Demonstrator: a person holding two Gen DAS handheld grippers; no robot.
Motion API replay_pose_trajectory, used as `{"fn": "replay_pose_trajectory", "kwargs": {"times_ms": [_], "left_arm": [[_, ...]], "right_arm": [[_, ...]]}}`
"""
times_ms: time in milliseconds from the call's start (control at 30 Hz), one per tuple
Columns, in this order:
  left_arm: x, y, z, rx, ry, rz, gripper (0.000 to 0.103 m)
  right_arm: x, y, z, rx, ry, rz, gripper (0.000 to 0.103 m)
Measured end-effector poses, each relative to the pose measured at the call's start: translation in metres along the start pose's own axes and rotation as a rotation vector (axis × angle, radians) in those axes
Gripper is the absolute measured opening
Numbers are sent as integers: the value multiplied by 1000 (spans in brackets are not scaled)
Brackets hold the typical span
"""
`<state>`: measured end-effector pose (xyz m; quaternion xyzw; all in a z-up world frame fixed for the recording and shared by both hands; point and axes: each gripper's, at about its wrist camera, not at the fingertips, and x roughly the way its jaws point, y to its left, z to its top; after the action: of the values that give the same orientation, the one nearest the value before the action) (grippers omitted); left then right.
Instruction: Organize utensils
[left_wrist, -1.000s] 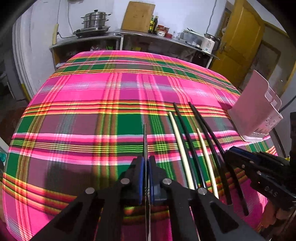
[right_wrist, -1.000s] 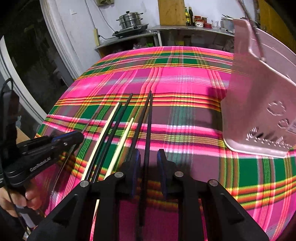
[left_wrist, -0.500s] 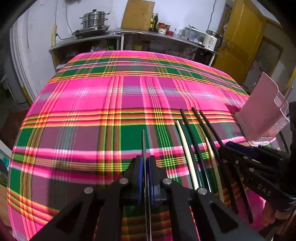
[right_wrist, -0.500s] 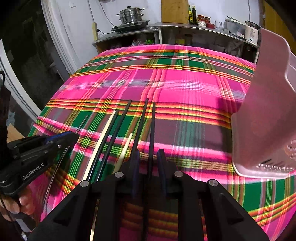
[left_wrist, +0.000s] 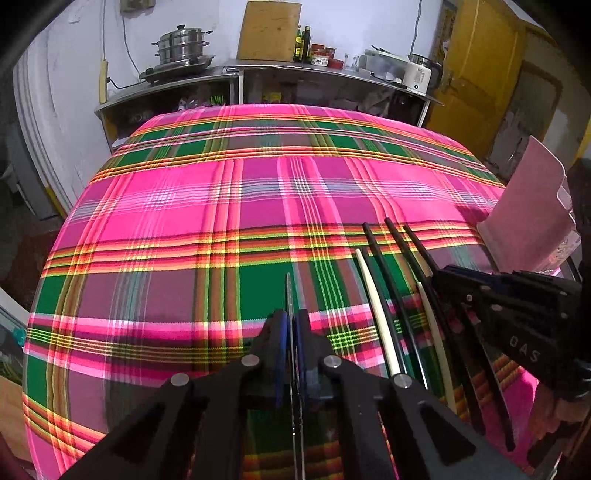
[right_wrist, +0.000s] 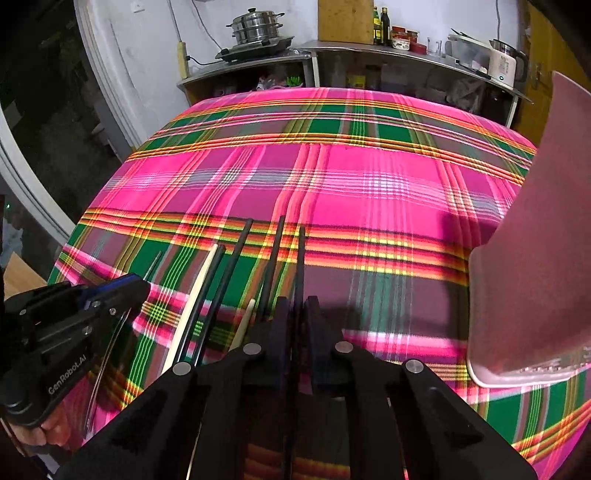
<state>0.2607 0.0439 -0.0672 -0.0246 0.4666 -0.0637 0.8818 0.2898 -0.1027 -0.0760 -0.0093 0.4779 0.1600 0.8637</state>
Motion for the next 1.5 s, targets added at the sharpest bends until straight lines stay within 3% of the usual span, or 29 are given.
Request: {"fn": "replay_pose_trajectory", "kwargs": {"times_ms": [200,600,1067,1500], "left_arm": [[-14,2,5,-17,-34,-46,4],[-71,-4,12,-7,-113,-115,4],[-139,-18,17,16,-210,-134,4],[-179,-43,20,43,-257,-166,4]], "right_arm": [[-13,-2,-3,20,-17,28,5],[-81,4,-4,19,-135,61,5],[-157,0,-12,35,-259,61,5],[-202,-13,-20,64,-337,63,5]]}}
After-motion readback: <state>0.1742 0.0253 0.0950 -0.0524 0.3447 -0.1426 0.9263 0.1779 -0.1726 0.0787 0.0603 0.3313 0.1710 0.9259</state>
